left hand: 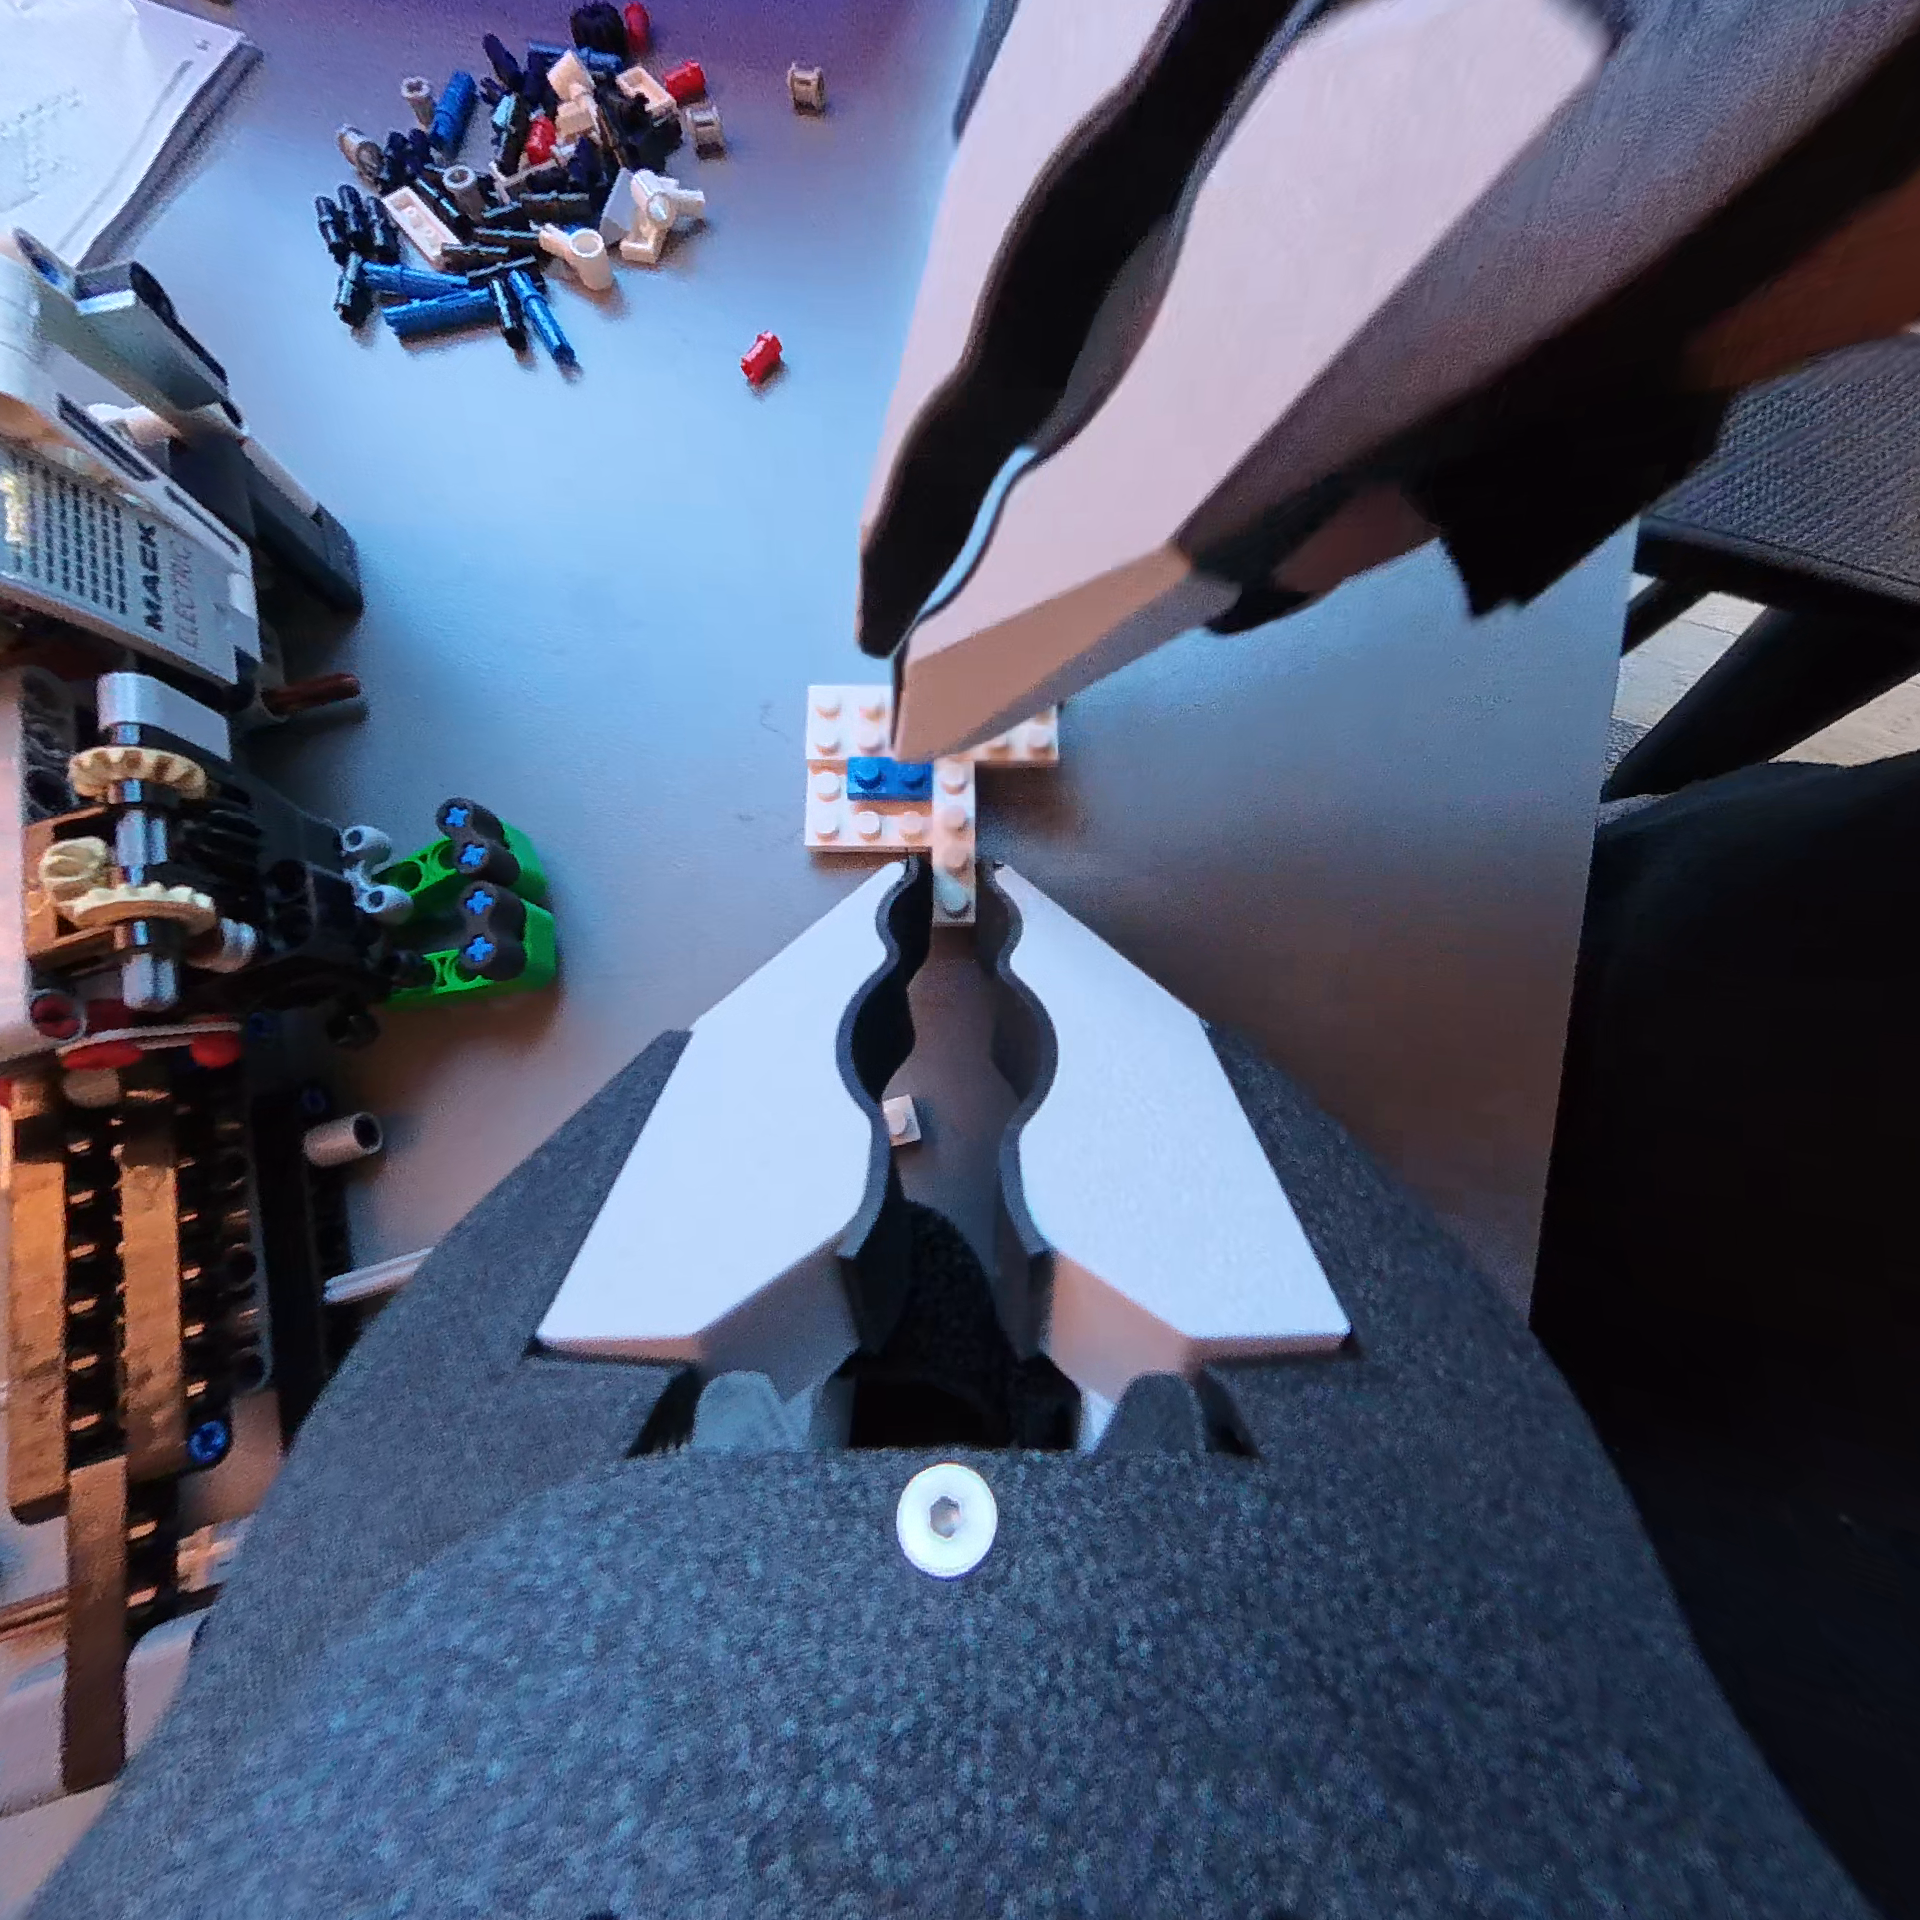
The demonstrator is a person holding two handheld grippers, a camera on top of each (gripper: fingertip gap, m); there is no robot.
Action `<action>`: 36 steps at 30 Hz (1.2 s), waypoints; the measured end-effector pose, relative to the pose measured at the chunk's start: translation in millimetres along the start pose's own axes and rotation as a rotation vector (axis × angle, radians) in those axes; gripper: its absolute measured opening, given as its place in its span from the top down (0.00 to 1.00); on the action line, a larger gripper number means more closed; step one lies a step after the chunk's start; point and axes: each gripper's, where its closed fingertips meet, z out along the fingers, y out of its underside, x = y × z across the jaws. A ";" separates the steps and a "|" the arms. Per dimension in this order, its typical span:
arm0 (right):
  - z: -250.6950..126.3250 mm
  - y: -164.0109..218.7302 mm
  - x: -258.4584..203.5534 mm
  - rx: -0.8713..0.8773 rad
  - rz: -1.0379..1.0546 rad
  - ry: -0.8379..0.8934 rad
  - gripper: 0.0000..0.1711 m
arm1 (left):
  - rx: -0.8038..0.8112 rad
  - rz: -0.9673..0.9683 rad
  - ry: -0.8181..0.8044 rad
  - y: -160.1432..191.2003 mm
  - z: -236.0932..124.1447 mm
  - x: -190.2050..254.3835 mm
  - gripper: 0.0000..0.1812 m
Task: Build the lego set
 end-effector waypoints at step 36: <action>-19.4 -20.1 -39.5 0.009 0.514 -1.149 0.85 | 0.064 0.221 -0.099 -18.5 -39.1 2.8 0.97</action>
